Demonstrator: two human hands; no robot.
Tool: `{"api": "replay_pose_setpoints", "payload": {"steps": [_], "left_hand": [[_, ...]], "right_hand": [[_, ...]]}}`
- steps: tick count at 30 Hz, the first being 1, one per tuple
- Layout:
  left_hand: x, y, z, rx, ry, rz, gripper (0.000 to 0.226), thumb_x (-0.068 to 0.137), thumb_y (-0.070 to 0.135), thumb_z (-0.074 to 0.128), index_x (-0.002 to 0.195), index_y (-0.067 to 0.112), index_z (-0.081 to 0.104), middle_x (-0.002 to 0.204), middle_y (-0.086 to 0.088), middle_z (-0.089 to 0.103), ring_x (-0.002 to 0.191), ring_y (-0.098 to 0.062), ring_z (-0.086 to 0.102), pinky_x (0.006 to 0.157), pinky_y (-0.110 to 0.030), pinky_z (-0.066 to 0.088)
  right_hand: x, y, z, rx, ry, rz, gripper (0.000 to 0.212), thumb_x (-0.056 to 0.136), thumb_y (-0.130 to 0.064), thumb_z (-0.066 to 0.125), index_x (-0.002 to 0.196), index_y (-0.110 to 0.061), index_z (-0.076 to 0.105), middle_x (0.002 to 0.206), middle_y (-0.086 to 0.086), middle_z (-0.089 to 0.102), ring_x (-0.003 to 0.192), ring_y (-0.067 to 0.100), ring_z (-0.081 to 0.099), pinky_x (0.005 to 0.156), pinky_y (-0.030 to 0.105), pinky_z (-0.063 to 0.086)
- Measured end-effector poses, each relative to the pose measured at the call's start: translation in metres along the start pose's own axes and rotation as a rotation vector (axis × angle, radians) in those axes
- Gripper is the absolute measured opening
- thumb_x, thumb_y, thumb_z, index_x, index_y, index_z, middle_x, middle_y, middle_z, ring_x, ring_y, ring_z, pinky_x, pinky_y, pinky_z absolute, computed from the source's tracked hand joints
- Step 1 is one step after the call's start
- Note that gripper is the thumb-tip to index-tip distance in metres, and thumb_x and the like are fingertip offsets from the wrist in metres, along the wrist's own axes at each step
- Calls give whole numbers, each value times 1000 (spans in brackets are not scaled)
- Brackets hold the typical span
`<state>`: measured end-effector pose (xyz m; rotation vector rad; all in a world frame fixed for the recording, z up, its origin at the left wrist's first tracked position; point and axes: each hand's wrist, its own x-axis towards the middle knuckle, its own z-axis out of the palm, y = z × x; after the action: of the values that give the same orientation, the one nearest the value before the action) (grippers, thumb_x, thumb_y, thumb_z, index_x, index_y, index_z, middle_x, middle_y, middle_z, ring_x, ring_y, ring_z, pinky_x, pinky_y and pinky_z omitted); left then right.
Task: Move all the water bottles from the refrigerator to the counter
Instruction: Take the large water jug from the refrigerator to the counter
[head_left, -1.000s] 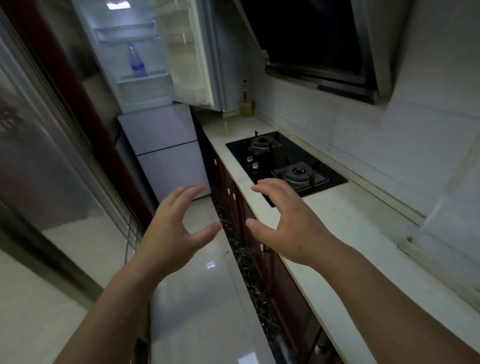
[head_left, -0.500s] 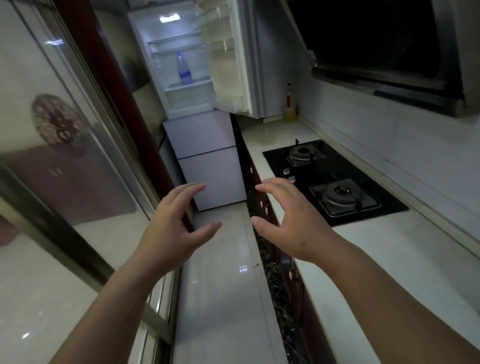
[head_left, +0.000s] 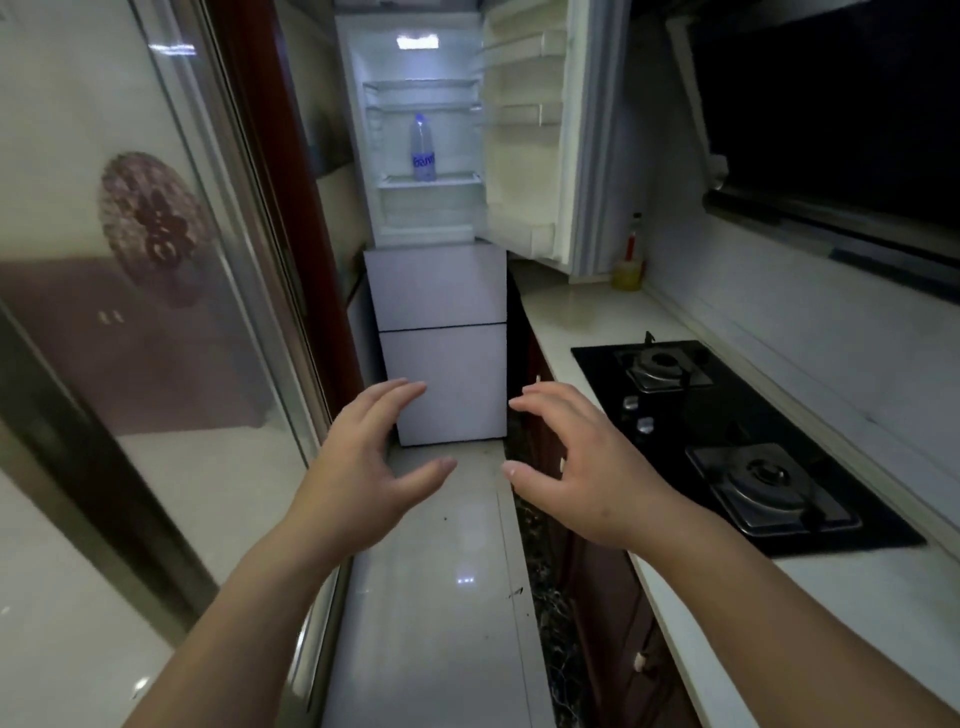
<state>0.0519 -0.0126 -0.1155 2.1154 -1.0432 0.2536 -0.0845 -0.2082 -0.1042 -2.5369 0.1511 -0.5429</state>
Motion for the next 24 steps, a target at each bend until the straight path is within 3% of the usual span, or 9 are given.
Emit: {"api": "replay_pose_setpoints", "payload": {"steps": [11,16,24], "left_hand": [[102,-137,-38,-70,32,-17,85,68,71,58,143,33,44,148,12,41,138,-7,35,114,-33,31],[135,-168,-41,-70,18,-2,81,72,65,65,144,35,43,148,14,41,138,-5,35,113,-33,31],[222,-198,-24,-61,28,48,80,69,65,61,140,30,48,142,9,47,133,-9,42,110,-28,31]], "right_hand": [[156,-35,64,-6,34,-13,57,85,-50,60,137,-38,40,142,-24,30,134,-3,28,112,30,30],[203,-33,78,0,34,-10,57,86,-50,60,137,-38,40,143,-23,29,135,-4,26,111,25,27],[281,11,82,25,74,-9,56,85,-47,62,136,-35,43,140,-22,33,131,-4,31,106,22,28]]}}
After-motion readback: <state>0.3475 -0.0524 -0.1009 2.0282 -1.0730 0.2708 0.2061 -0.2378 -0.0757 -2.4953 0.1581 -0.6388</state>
